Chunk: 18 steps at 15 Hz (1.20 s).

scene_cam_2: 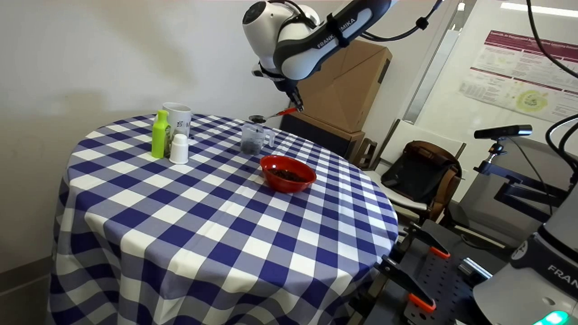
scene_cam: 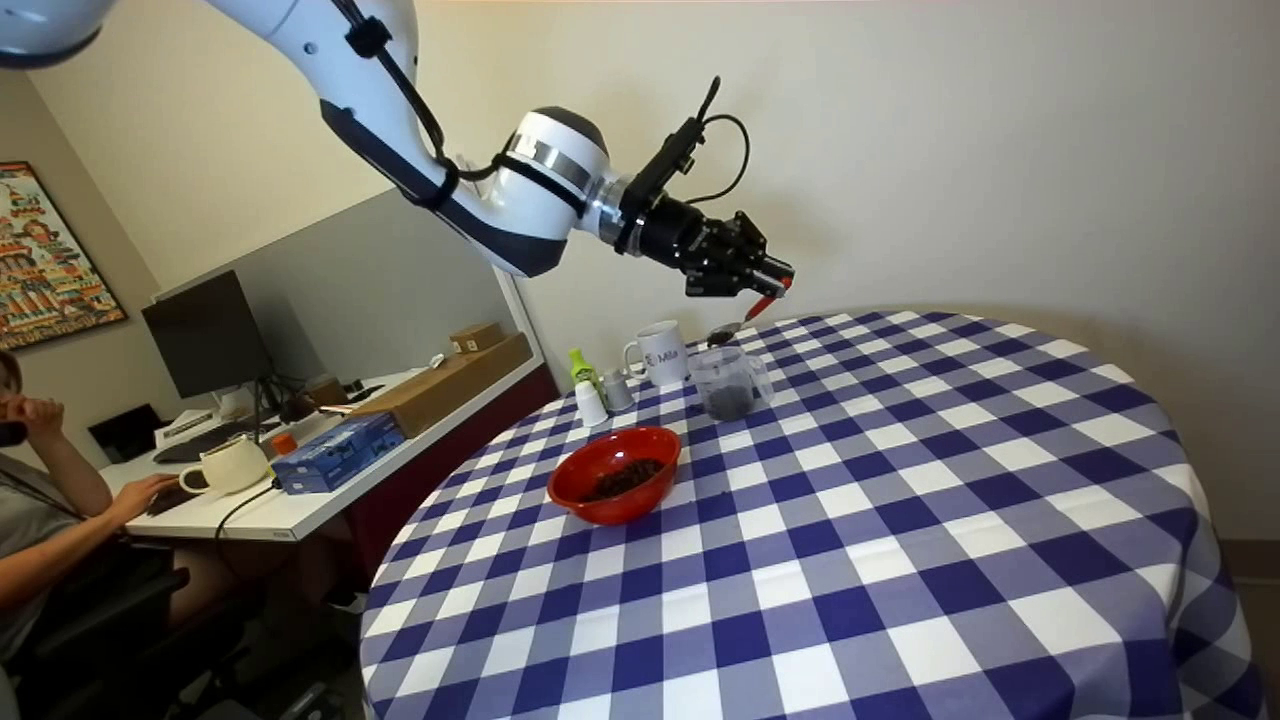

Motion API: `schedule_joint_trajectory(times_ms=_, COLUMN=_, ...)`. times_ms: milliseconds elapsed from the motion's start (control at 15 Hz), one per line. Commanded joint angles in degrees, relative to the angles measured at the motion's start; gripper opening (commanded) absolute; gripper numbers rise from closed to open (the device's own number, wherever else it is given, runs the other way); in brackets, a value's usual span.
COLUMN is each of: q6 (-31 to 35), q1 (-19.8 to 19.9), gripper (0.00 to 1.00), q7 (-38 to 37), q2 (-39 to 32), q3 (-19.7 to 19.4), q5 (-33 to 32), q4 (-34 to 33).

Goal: Use the spoon to scoop up contents in the bowl and pour them in the jug

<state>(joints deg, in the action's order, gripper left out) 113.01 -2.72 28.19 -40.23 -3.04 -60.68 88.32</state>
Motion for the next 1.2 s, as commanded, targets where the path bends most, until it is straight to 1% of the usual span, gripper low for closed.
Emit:
schedule_joint_trajectory(times_ms=0, q6=3.68, q1=-0.57, gripper=0.05, q7=-9.16, q2=6.26, q3=-0.48, q5=-7.96, q4=10.12)
schedule_joint_trajectory(times_ms=200, q6=3.71, q1=-0.25, gripper=0.05, q7=-15.28, q2=7.98, q3=0.04, q5=-12.70, q4=13.68)
schedule_joint_trajectory(times_ms=600, q6=3.15, q1=-0.66, gripper=0.05, q7=-29.38, q2=10.25, q3=0.97, q5=-21.52, q4=18.19)
schedule_joint_trajectory(times_ms=867, q6=2.46, q1=-0.71, gripper=0.05, q7=-35.91, q2=11.78, q3=2.02, q5=-26.08, q4=20.50)
schedule_joint_trajectory(times_ms=933, q6=3.25, q1=0.08, gripper=0.05, q7=-35.55, q2=12.45, q3=2.86, q5=-24.55, q4=21.21)
schedule_joint_trajectory(times_ms=1067, q6=7.40, q1=2.91, gripper=0.05, q7=-32.25, q2=14.93, q3=5.08, q5=-16.69, q4=23.53)
schedule_joint_trajectory(times_ms=1133, q6=8.79, q1=3.64, gripper=0.05, q7=-31.88, q2=15.94, q3=5.33, q5=-13.92, q4=24.70)
